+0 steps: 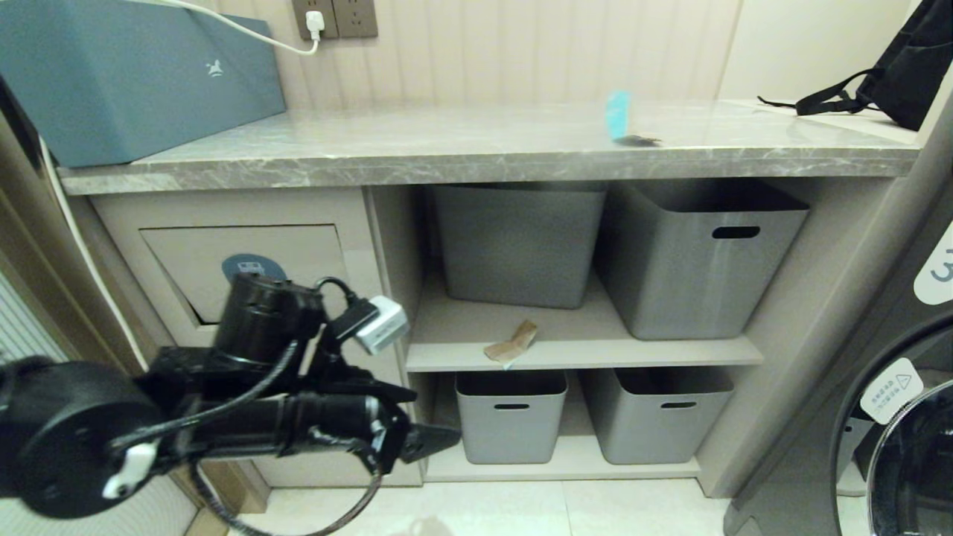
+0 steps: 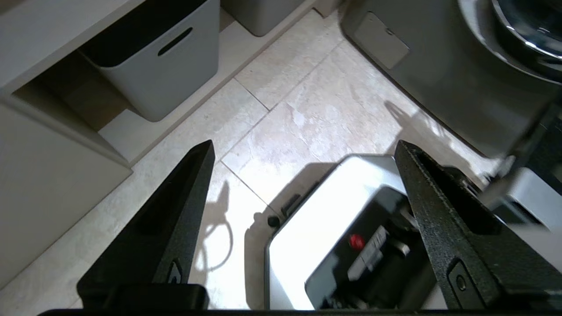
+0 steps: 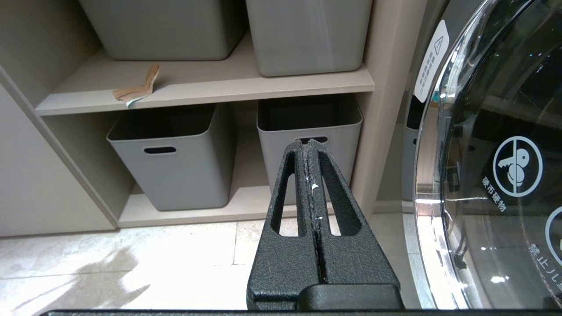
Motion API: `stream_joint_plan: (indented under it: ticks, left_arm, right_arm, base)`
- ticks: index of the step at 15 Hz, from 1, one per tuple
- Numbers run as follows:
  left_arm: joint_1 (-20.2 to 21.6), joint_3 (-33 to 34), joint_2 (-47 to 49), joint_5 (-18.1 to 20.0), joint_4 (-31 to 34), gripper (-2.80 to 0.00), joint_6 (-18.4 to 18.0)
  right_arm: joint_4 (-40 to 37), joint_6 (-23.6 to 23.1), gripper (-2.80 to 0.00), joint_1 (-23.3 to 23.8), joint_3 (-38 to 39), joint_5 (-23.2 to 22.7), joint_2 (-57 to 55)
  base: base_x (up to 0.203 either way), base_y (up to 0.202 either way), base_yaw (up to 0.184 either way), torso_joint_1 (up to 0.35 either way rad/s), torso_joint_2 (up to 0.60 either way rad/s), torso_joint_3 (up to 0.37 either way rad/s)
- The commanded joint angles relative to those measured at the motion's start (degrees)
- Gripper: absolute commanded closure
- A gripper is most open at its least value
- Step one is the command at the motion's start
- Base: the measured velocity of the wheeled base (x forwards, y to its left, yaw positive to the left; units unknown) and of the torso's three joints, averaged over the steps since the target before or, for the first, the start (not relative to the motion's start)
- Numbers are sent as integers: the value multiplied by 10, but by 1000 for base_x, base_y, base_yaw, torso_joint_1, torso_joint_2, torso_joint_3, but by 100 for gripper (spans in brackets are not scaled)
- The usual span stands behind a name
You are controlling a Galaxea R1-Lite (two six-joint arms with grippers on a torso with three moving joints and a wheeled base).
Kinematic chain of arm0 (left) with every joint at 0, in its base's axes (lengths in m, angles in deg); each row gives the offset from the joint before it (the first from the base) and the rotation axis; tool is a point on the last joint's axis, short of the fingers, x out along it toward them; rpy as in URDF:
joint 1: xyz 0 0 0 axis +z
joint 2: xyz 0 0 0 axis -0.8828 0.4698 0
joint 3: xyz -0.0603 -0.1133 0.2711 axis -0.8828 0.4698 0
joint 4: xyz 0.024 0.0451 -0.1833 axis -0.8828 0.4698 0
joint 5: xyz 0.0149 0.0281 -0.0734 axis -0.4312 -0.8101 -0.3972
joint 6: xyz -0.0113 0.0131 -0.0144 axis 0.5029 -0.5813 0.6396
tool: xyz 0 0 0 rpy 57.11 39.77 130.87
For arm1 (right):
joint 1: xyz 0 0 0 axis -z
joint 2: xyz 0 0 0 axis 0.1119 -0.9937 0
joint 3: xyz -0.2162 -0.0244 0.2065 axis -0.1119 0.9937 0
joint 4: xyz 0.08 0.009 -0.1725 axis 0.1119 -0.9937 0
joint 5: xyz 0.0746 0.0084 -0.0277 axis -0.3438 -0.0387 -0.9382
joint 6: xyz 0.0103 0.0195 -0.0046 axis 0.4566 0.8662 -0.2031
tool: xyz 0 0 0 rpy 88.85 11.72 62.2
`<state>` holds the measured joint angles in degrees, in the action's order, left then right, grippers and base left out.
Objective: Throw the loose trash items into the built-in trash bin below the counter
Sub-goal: Pick up the garbage
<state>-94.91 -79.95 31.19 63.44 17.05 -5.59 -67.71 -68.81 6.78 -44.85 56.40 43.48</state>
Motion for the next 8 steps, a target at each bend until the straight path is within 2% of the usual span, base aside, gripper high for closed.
stream_joint_plan:
  ticks: [1, 5, 8]
  left_arm:
    - [-27, -61, 143, -41, -39, -280, 21]
    - [-86, -303, 342, -209, -86, -280, 117]
    - [-99, -486, 465, -279, -87, -280, 140]
  right_arm:
    - [0, 0, 0, 0, 1, 0, -1]
    - [0, 0, 0, 0, 1, 0, -1]
    - [0, 0, 0, 0, 1, 0, -1]
  base:
    - [0, 0, 0, 0, 0, 0]
    - [0, 0, 0, 0, 0, 0]
    - [0, 0, 0, 0, 0, 0]
